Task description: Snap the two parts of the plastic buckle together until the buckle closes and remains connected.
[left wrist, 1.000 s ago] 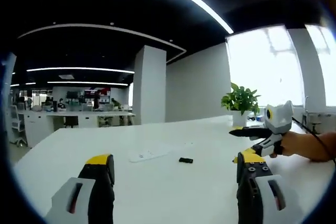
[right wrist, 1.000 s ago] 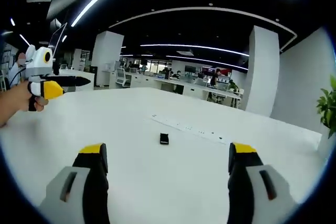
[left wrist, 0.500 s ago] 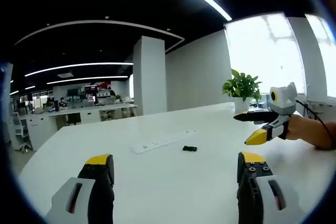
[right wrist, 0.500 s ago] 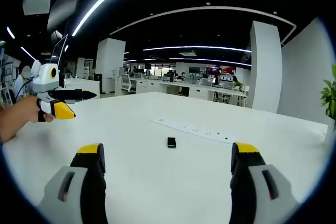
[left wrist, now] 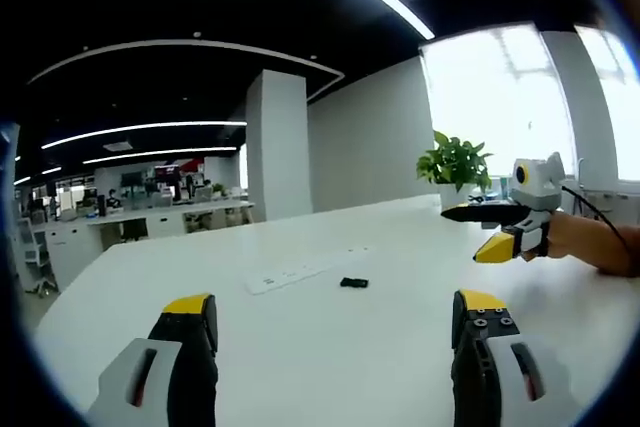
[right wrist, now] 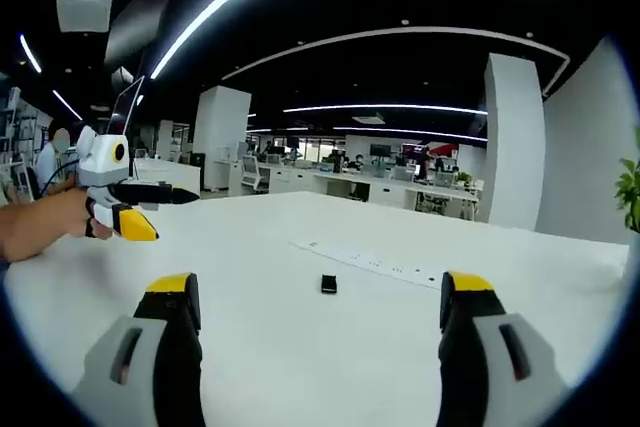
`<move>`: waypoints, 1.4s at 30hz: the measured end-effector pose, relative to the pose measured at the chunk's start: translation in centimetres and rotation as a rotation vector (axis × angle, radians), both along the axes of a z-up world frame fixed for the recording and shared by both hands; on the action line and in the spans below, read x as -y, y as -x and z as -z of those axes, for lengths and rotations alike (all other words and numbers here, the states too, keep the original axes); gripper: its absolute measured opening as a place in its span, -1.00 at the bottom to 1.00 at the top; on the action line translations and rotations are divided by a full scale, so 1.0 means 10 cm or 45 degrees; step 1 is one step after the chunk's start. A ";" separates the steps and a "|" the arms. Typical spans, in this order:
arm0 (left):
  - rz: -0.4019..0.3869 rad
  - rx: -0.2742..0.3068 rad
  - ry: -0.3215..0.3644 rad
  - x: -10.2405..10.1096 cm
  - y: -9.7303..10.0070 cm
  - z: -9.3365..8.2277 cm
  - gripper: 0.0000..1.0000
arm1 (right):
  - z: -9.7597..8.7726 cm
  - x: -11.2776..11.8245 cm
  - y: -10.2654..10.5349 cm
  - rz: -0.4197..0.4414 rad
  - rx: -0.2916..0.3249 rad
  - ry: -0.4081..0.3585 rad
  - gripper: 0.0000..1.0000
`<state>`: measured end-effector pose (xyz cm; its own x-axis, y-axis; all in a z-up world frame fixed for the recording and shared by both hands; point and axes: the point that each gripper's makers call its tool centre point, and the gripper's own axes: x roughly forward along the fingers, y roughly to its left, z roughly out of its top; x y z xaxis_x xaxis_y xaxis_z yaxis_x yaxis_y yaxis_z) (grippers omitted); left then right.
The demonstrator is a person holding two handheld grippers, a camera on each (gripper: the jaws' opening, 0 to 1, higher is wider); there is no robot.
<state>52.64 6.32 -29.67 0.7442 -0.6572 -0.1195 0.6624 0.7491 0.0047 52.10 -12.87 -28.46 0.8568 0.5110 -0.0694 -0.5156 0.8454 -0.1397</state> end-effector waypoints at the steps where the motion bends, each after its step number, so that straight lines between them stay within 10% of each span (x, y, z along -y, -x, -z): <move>1: -0.002 0.006 -0.013 0.00 0.00 0.00 0.89 | 0.01 0.00 0.01 -0.001 -0.011 -0.002 0.99; 14: -0.059 -0.094 0.060 -0.19 -0.05 -0.07 0.99 | 0.16 0.02 0.04 0.014 -0.118 0.064 1.00; 19: -0.133 -0.058 -0.002 -0.28 -0.12 -0.04 0.99 | 0.11 0.22 -0.05 0.072 -0.150 -0.079 1.00; 42: -0.197 -0.127 0.026 -0.39 -0.15 0.06 0.85 | 0.10 0.27 -0.04 0.090 -0.095 0.005 0.91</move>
